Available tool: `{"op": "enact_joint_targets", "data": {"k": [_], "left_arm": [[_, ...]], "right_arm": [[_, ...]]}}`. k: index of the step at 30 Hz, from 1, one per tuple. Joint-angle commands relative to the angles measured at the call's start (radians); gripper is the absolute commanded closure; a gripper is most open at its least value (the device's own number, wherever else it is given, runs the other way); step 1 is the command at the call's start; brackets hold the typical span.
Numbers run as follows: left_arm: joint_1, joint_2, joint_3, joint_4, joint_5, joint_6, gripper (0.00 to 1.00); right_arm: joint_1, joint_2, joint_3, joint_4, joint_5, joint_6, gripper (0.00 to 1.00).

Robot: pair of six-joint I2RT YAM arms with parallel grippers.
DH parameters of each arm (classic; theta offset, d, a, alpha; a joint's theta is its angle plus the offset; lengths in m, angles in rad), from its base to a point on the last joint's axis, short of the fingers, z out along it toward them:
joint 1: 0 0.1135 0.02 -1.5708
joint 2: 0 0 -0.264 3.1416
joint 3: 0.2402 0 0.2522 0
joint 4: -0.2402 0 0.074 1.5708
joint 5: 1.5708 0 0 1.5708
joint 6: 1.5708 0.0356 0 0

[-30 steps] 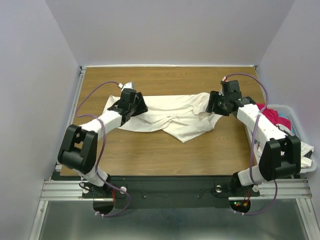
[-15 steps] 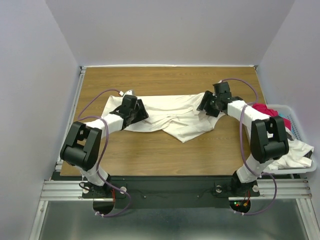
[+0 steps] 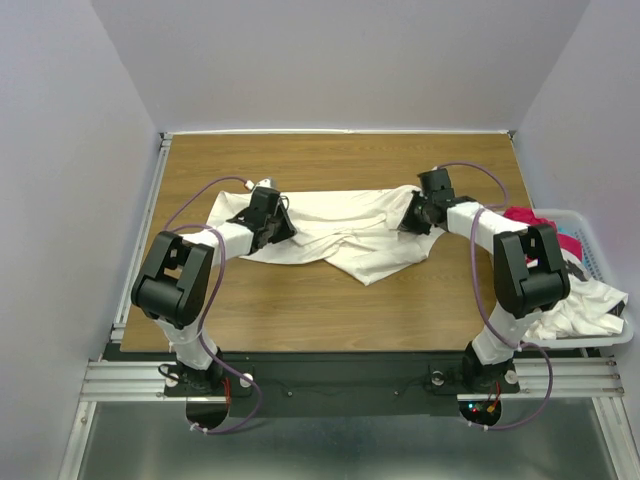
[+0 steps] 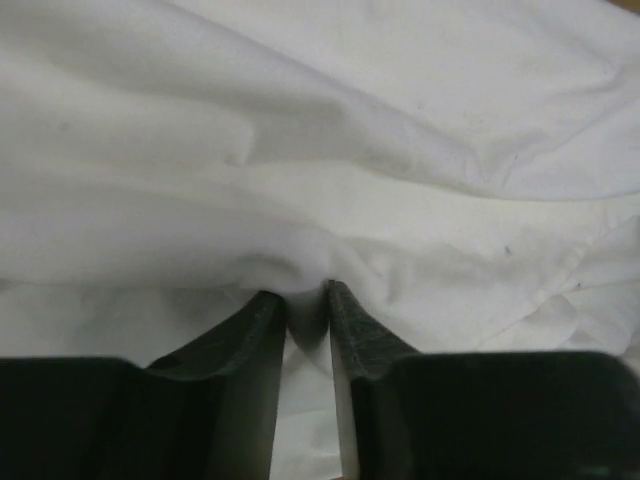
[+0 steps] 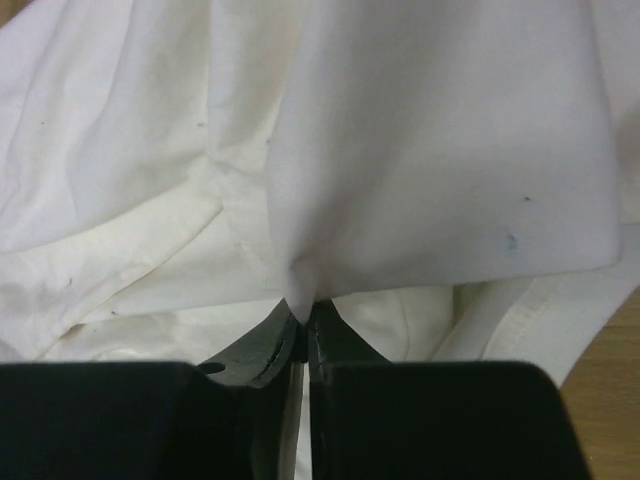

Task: Fold and stack the t-shirts
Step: Flatten the tshirt out

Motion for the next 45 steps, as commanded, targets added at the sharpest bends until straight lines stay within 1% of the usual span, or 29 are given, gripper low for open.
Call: {"op": "enact_joint_targets", "data": {"k": [1,2,3,4,6,7,10,12,13,15,16,18,21,25,28,30,31,33,34,35,36,38,39,40,42,44,45], "left_arm": [[-0.005,-0.011,0.047,0.033,-0.015,0.012,0.78],[-0.004,-0.013,0.052,0.033,-0.021,0.016,0.83],[-0.005,-0.015,0.054,0.032,-0.026,0.024,0.94],[-0.004,-0.018,0.058,0.021,-0.030,0.030,1.00],[0.001,-0.030,0.072,0.001,-0.030,0.046,1.00],[0.007,-0.053,0.081,-0.023,-0.065,0.062,1.00],[0.024,-0.106,0.089,-0.065,-0.104,0.095,1.00],[0.042,-0.172,0.115,-0.146,-0.142,0.140,1.00],[0.047,-0.197,0.124,-0.215,-0.177,0.159,1.00],[0.050,-0.281,0.150,-0.292,-0.219,0.196,1.00],[0.053,-0.309,0.159,-0.369,-0.260,0.225,1.00],[0.053,-0.393,0.176,-0.448,-0.300,0.254,1.00],[0.054,-0.467,0.187,-0.594,-0.381,0.297,1.00],[0.056,-0.458,0.208,-0.758,-0.492,0.354,1.00],[0.054,-0.383,0.238,-0.784,-0.539,0.385,1.00],[0.054,-0.299,0.265,-0.772,-0.550,0.421,1.00],[0.054,-0.268,0.280,-0.760,-0.547,0.435,0.98],[0.054,-0.148,0.356,-0.722,-0.500,0.469,0.93],[0.050,-0.102,0.394,-0.699,-0.474,0.475,0.88],[0.044,-0.056,0.428,-0.688,-0.457,0.486,0.85],[0.030,0.041,0.511,-0.683,-0.446,0.516,0.82],[-0.014,0.132,0.595,-0.672,-0.420,0.546,0.75],[-0.028,0.215,0.679,-0.677,-0.397,0.561,0.71],[-0.053,0.247,0.717,-0.689,-0.351,0.560,0.70],[-0.074,0.292,0.776,-0.691,-0.305,0.555,0.68],[-0.097,0.279,0.762,-0.657,-0.283,0.535,0.58],[-0.113,0.239,0.715,-0.639,-0.279,0.527,0.52]], "right_arm": [[0.006,-0.087,-0.020,0.041,0.103,-0.021,0.99],[0.005,-0.099,-0.020,0.038,0.117,-0.035,0.99],[0.006,-0.121,-0.020,0.036,0.126,-0.044,0.99],[0.005,-0.133,-0.015,0.030,0.143,-0.051,0.99],[0.005,-0.159,-0.007,0.006,0.155,-0.069,0.99],[0.005,-0.191,0.000,-0.016,0.170,-0.080,0.99],[-0.004,-0.245,0.008,-0.048,0.189,-0.093,0.99],[-0.015,-0.302,0.017,-0.091,0.200,-0.104,0.99],[-0.017,-0.340,0.020,-0.124,0.204,-0.107,1.00],[-0.021,-0.374,0.031,-0.160,0.203,-0.123,0.99],[-0.021,-0.392,0.043,-0.177,0.201,-0.126,0.99],[-0.023,-0.441,0.051,-0.209,0.169,-0.138,0.99],[-0.023,-0.481,0.066,-0.234,0.091,-0.155,1.00],[-0.021,-0.512,0.075,-0.252,0.033,-0.167,0.99],[-0.021,-0.511,0.091,-0.273,0.025,-0.187,0.99],[-0.021,-0.504,0.103,-0.286,0.025,-0.196,0.99],[-0.021,-0.504,0.105,-0.289,0.026,-0.196,0.99],[-0.023,-0.495,0.105,-0.289,0.029,-0.193,0.99],[-0.021,-0.491,0.101,-0.289,0.028,-0.192,0.99],[-0.021,-0.478,0.100,-0.289,0.022,-0.192,0.99],[-0.021,-0.474,0.097,-0.289,0.019,-0.192,0.99],[-0.023,-0.458,0.094,-0.289,0.006,-0.196,0.99],[-0.023,-0.446,0.092,-0.289,-0.007,-0.201,0.99],[-0.021,-0.443,0.092,-0.289,-0.012,-0.202,0.99],[-0.021,-0.439,0.092,-0.289,-0.012,-0.210,0.99],[-0.023,-0.440,0.091,-0.290,-0.011,-0.215,0.99],[-0.021,-0.442,0.088,-0.290,-0.009,-0.216,0.99]]}}
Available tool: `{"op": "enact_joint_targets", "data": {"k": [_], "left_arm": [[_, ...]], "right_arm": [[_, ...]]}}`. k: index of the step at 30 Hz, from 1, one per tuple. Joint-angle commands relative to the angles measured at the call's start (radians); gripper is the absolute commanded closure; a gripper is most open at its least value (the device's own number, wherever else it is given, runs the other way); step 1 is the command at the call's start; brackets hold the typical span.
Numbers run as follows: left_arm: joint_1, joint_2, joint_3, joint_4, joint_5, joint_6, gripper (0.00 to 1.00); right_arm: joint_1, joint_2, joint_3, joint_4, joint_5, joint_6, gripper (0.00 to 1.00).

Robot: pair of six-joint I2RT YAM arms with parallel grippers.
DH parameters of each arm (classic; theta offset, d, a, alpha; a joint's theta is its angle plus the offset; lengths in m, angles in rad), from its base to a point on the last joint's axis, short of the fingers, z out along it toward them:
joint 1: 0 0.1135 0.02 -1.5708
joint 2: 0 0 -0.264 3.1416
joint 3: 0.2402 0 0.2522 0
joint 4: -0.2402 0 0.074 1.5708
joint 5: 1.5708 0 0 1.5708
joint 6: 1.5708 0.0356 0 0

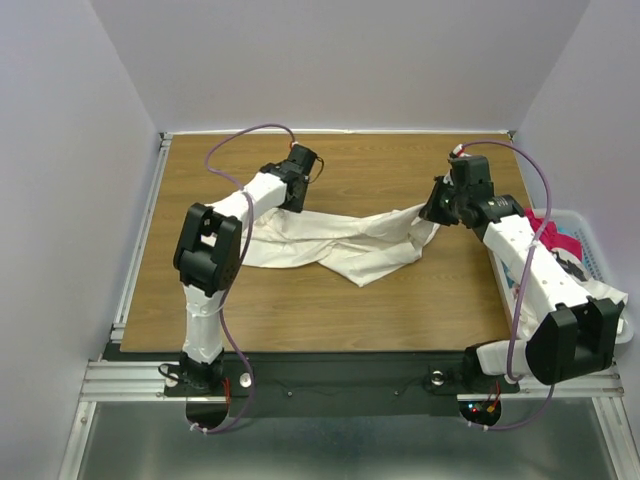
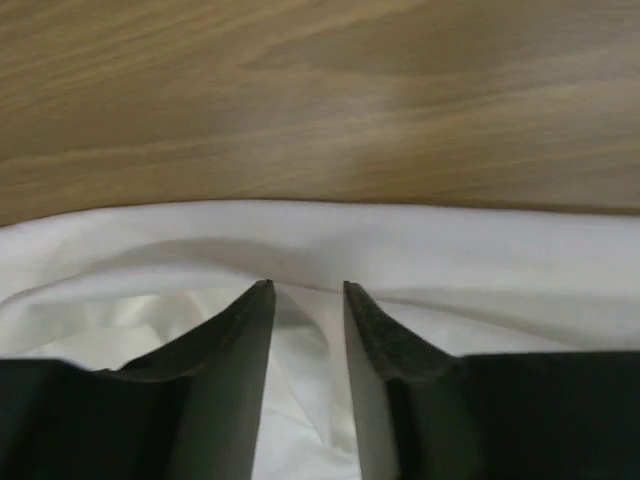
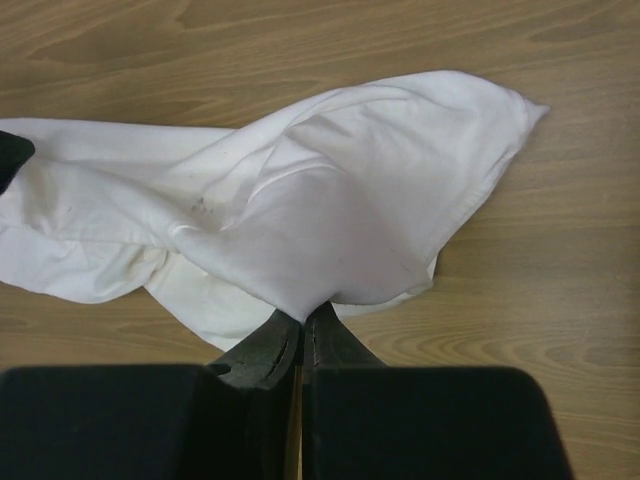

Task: Fold and stack the t-shirts
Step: Flatten the tshirt out

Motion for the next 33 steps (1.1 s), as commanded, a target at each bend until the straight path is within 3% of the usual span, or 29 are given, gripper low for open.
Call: {"op": "enact_joint_targets", "data": {"k": [1,4,8,14,20,33], "left_arm": [[-0.044,-0.117,-0.032,0.059,0.089,-0.017,0.39],[-0.039,-0.256,-0.195,0.144,0.096,-0.062,0.23],[0.071,-0.448,-0.426,0.277,0.147,-0.219,0.23],[0.246,-0.593,-0.680,0.517,0.290,-0.413,0.23],[0.265,-0.518,-0.697,0.592,0.364,-0.487,0.28],[0.272,-0.467,-0.800,0.739,0.234,-0.682,0.30]], "right_arm": [[-0.007,-0.021,0.033,0.012,-0.009,-0.030,0.99],[-0.006,-0.025,0.016,0.010,-0.009,-0.033,0.99],[-0.006,-0.027,-0.001,0.010,-0.014,-0.036,0.99],[-0.006,-0.028,-0.004,0.013,-0.032,-0.038,0.99],[-0.007,-0.036,-0.014,0.012,-0.035,-0.036,0.99],[-0.007,-0.076,-0.045,0.012,-0.032,-0.026,0.99]]}}
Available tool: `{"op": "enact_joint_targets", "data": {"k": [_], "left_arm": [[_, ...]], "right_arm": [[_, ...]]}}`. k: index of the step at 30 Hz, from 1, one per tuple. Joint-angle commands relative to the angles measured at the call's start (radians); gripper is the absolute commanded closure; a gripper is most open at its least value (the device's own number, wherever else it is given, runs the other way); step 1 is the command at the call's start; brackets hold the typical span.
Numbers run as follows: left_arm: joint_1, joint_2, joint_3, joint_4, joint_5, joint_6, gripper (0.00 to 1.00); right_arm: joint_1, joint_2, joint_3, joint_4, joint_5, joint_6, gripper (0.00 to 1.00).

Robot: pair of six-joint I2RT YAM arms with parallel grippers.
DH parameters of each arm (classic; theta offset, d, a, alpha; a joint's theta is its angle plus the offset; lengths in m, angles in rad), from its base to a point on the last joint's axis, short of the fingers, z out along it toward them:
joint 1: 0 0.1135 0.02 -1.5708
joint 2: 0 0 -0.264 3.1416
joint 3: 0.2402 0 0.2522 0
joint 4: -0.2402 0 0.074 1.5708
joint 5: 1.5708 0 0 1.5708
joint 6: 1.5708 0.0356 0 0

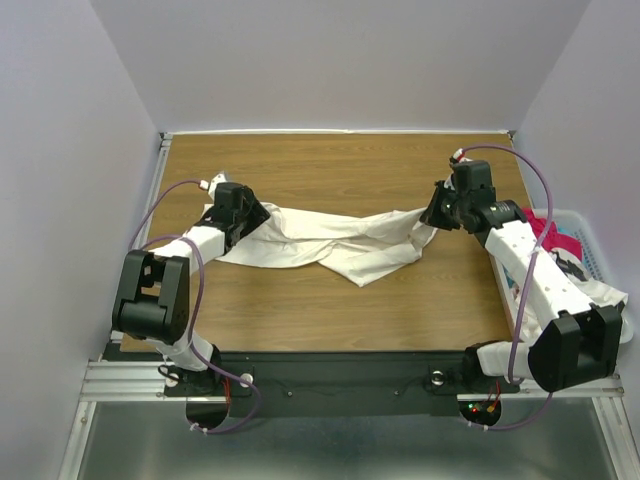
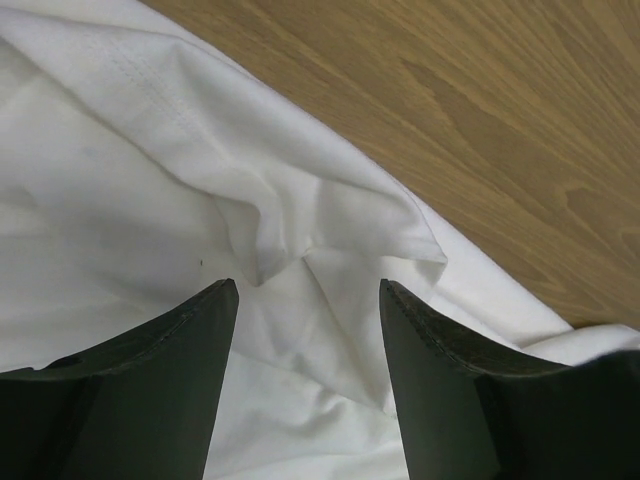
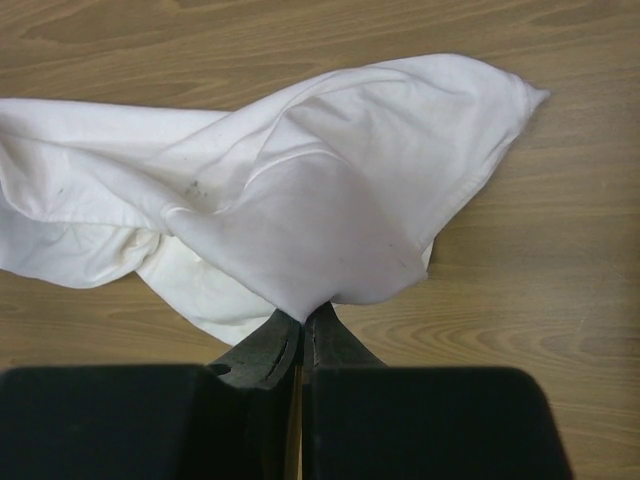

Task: Fold and stack the t-shirts
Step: Flatten the tshirt out

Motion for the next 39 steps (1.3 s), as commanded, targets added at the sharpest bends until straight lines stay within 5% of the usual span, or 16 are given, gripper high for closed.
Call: {"op": "enact_joint_targets", "data": {"k": [1,11,20,29,33,36,39], "left_arm": [[0.004,0.001,-0.040,0.098,-0.057,-0.094,0.30],[0.003,0.056,-0.089,0.224,-0.045,-0.155,0.35],[0.003,0.065,-0.086,0.247,-0.074,-0.160,0.50],[0.004,0.093,-0.089,0.252,-0.094,-0.158,0.51],[0.004,0.090,-0.090,0.253,-0.106,-0.151,0.65],[0.009,0.082,-0.089,0.252,-0.103,-0.138,0.95],[0.023,0.046,-0.086,0.232,-0.102,-0.120,1.00]], "right_arm": [[-0.005,-0.043,-0.009,0.016,-0.003,-0.005,0.99],[-0.005,-0.048,-0.009,0.016,0.000,-0.006,0.99],[-0.005,-0.043,-0.007,0.016,0.000,-0.008,0.99],[-0.005,-0.029,0.000,0.016,-0.001,-0.008,0.99],[-0.005,-0.022,0.002,0.016,-0.001,-0.008,0.99],[-0.005,-0.019,0.002,0.016,0.005,-0.006,0.99],[-0.005,-0.019,0.008,0.016,0.012,-0.005,0.99]]}}
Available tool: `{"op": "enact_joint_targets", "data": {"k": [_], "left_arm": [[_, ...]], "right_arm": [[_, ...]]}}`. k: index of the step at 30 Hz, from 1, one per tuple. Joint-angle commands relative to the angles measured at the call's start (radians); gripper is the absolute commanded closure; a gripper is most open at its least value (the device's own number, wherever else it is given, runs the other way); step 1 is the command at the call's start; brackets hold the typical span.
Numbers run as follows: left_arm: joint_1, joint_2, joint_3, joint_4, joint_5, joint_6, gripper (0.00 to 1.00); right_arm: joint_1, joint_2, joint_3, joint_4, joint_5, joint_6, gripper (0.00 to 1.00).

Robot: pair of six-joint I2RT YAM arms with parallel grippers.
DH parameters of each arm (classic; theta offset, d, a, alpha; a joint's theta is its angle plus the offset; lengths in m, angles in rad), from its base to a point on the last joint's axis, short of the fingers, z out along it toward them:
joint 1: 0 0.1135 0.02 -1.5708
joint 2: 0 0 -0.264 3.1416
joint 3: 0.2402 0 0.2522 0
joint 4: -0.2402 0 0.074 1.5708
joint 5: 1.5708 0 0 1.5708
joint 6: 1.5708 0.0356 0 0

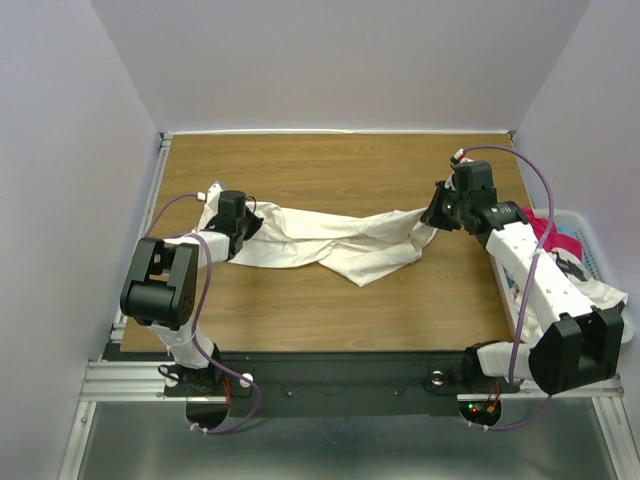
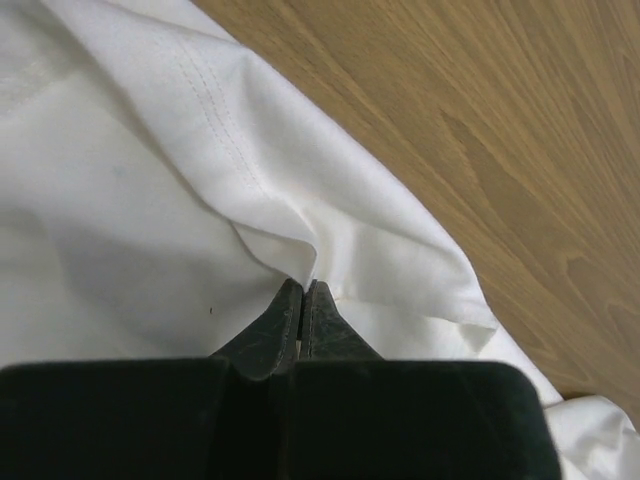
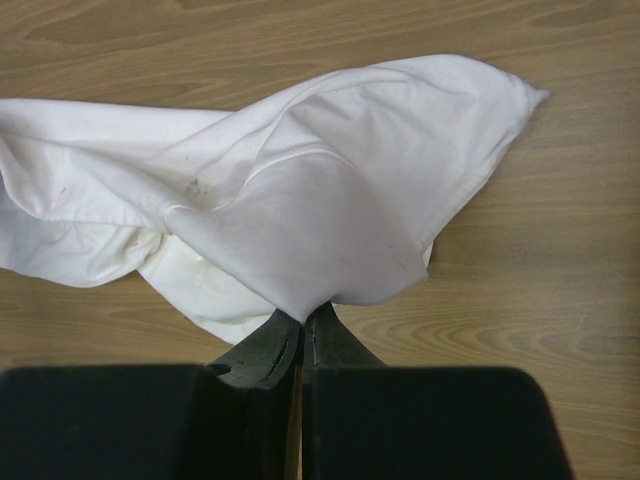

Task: Fold and stack the t-shirts
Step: Flatten the tshirt out

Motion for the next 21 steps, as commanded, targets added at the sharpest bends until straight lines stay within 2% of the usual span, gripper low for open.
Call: {"op": "enact_joint_targets", "data": {"k": [1,4,9,12,13,15,16,18,19,21], "left_arm": [[0.024,-0.072,0.001,0.003,-0.027,0.059,1.00],[0.076,-0.165,0.054,-0.072,-0.057,0.134,1.00],[0.231,-0.323,0.217,-0.207,-0.023,0.289,1.00],[0.272,-0.334,0.408,-0.310,-0.003,0.346,1.00],[0.289,-0.325,0.521,-0.335,0.000,0.379,1.00],[0.300,-0.308,0.637,-0.376,0.026,0.401,1.00],[0.315,-0.282,0.757,-0.384,0.041,0.406,1.00],[0.333,-0.230,0.885,-0.437,0.086,0.403,1.00],[0.347,-0.215,1.018,-0.456,0.086,0.400,1.00],[0.360,-0.189,1.135,-0.499,0.133,0.400,1.00]], "right_arm": [[-0.005,-0.007,0.020,0.016,0.019,-0.003,0.99],[-0.005,-0.016,0.045,0.015,0.065,0.008,0.99],[-0.007,0.000,0.189,0.016,0.171,0.018,0.99],[-0.007,0.046,0.289,0.016,0.220,0.020,0.99],[-0.011,0.063,0.366,0.018,0.254,0.023,1.00],[-0.014,0.129,0.468,0.019,0.283,0.031,1.00],[-0.016,0.160,0.582,0.019,0.298,0.032,0.99],[-0.024,0.238,0.693,0.018,0.312,0.029,1.00],[-0.030,0.256,0.811,0.019,0.331,0.023,0.99],[-0.031,0.309,0.922,0.019,0.349,0.009,1.00]]}}
